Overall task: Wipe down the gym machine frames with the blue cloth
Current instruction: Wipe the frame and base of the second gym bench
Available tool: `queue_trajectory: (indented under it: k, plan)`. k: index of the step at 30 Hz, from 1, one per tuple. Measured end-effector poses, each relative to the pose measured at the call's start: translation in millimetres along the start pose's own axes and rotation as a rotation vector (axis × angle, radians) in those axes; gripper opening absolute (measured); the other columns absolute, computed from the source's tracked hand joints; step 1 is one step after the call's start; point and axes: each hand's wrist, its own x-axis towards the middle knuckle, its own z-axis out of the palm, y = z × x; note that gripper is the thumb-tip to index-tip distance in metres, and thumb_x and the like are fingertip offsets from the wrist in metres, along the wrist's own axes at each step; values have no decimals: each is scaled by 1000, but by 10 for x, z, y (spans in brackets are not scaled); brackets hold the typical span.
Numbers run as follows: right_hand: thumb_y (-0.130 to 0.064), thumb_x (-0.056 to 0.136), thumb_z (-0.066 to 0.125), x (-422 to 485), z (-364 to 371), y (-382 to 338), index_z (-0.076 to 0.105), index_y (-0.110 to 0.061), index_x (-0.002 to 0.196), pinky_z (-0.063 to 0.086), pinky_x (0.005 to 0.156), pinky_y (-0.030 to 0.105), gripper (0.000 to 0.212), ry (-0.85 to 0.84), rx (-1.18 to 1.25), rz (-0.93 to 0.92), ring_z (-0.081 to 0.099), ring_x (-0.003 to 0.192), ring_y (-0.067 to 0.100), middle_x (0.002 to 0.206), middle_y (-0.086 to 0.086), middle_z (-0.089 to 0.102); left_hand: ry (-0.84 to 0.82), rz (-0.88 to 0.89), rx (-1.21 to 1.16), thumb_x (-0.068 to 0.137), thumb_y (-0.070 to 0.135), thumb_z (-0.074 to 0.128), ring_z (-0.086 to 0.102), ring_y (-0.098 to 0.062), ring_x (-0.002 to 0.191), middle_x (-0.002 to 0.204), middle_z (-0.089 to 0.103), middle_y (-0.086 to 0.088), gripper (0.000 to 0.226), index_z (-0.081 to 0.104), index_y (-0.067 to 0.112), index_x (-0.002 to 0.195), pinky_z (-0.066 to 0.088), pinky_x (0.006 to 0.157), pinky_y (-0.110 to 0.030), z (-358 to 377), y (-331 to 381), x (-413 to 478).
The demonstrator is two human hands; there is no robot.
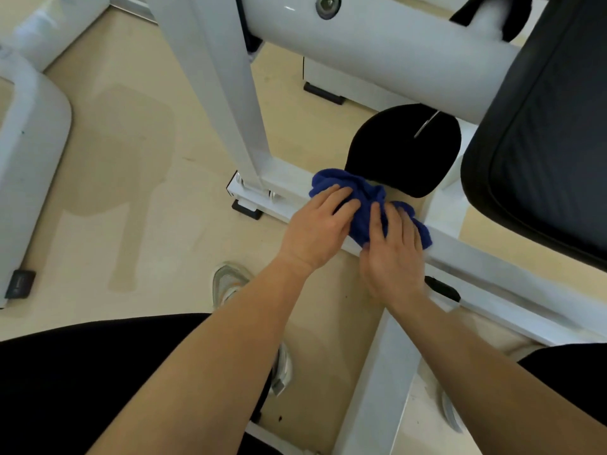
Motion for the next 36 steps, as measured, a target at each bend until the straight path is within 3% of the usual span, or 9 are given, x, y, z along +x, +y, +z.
queue_trajectory:
  k: [4, 8, 11, 17, 20, 25, 28, 32, 36]
  plan:
    - [-38, 98, 48, 222, -21, -381, 19, -14, 157, 19, 120, 51, 70, -88, 58, -87, 21, 148, 37, 161, 15, 25, -15, -129, 86, 93, 15, 47, 50, -31, 131, 142, 54, -13, 44, 57, 6, 135, 40, 110, -41, -103, -308, -109]
    - [-45, 102, 33, 484, -16, -714, 1, -21, 159, 4, 123, 47, 69, -202, 92, -120, 3, 153, 31, 166, 8, 4, -177, -245, 216, 101, 27, 37, 27, -27, 147, 159, 29, -10, 55, 29, 12, 153, 28, 119, -45, -238, -559, -194]
    - [-41, 103, 34, 418, -13, -637, 7, -19, 159, 11, 123, 46, 66, -174, 54, -117, 8, 152, 29, 166, 7, 8, -204, -234, 290, 103, 39, 39, 25, -28, 148, 160, 28, -9, 58, 28, 14, 154, 25, 119, -45, -252, -442, -167]
    - [-33, 100, 48, -94, 62, -57, 21, -11, 157, 26, 117, 55, 67, -129, -36, -8, 23, 148, 38, 161, 17, 24, -312, 14, 241, 100, 39, 39, 27, -31, 147, 158, 32, -9, 58, 33, 15, 152, 19, 120, -45, -75, 19, -116]
    - [-37, 92, 63, -37, 54, -208, 25, -8, 155, 23, 116, 55, 80, -129, -33, 24, 27, 145, 43, 158, 22, 28, -287, -48, 181, 102, 34, 34, 25, -27, 148, 159, 31, -8, 55, 33, 13, 153, 18, 122, -42, -96, -22, -128]
    - [-40, 98, 45, 465, 6, -708, 11, -13, 158, 12, 121, 49, 74, -211, 34, -168, 12, 151, 35, 165, 14, 12, -238, -263, 147, 101, 25, 30, 21, -26, 150, 161, 24, -10, 55, 27, 11, 154, 23, 120, -44, -275, -559, -217]
    - [-40, 100, 39, 645, 6, -785, 4, -16, 159, 7, 123, 45, 73, -243, 22, -229, 4, 153, 30, 166, 9, 4, -228, -305, 173, 101, 23, 30, 21, -24, 149, 161, 24, -10, 55, 25, 10, 154, 24, 119, -44, -320, -697, -197]
    - [-40, 99, 41, 548, -32, -663, 4, -18, 158, 7, 124, 44, 73, -237, 29, -261, 3, 153, 27, 166, 7, 3, -216, -377, 178, 96, 17, 49, 17, -30, 150, 162, 20, -10, 66, 22, 13, 155, 23, 120, -46, -269, -501, -184]
    - [-46, 94, 48, 261, -92, -372, -3, -19, 158, 4, 124, 45, 86, -297, -14, -175, -1, 153, 27, 167, 6, -3, -279, -357, 158, 101, 25, 46, 9, -28, 152, 164, 14, -6, 63, 18, 22, 157, 19, 121, -47, -202, -117, -158]
